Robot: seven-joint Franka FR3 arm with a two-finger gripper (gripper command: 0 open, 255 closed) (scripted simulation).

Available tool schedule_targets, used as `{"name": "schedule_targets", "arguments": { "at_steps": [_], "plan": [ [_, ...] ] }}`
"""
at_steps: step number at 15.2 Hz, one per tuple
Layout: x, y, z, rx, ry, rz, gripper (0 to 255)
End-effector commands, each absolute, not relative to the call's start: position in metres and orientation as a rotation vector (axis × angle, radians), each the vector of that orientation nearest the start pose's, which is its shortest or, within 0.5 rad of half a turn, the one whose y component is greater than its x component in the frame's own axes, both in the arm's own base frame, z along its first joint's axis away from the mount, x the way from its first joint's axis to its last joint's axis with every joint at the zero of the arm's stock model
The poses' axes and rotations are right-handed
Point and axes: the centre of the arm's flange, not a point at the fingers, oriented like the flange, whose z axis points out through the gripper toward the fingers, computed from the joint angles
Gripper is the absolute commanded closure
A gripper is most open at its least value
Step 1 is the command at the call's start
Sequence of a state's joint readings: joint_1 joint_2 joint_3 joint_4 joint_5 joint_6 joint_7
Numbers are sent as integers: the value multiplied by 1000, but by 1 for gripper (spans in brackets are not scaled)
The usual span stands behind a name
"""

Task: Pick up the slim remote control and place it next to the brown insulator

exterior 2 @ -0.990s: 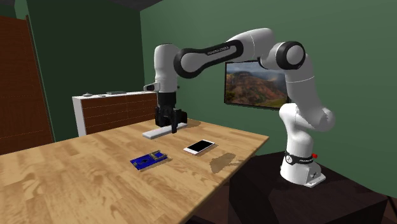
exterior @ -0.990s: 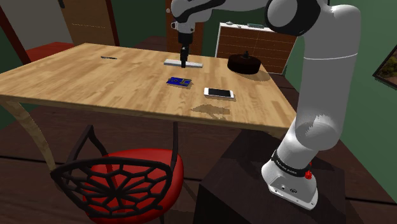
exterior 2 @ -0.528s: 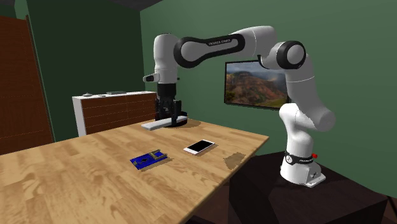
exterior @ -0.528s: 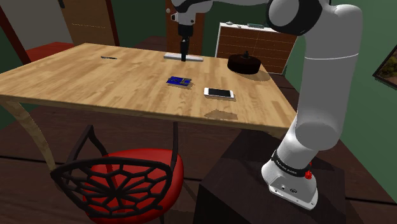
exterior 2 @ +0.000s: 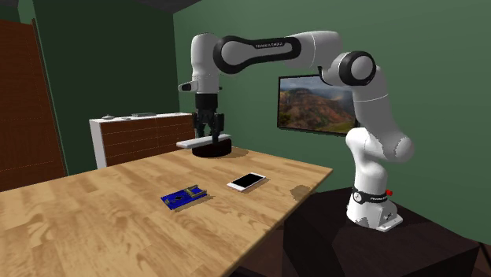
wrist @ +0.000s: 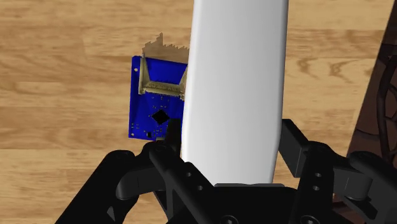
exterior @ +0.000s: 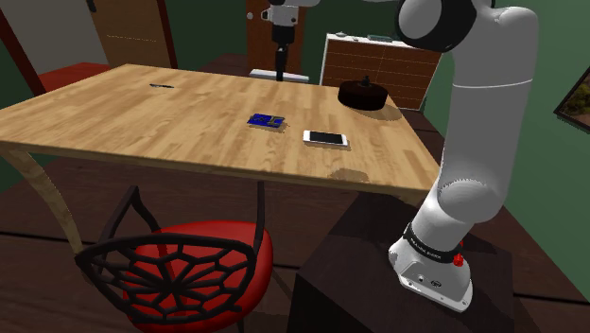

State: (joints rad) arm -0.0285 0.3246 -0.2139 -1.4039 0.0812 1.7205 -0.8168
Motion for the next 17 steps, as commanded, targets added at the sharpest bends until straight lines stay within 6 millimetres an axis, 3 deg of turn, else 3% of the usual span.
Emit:
{"name": "schedule_targets", "arguments": {
  "at_steps": [1, 17],
  "plan": [
    [641, -155, 523, -3003, -885, -9, 255],
    [602, -363, 525, -3003, -885, -9, 255]
  ]
}}
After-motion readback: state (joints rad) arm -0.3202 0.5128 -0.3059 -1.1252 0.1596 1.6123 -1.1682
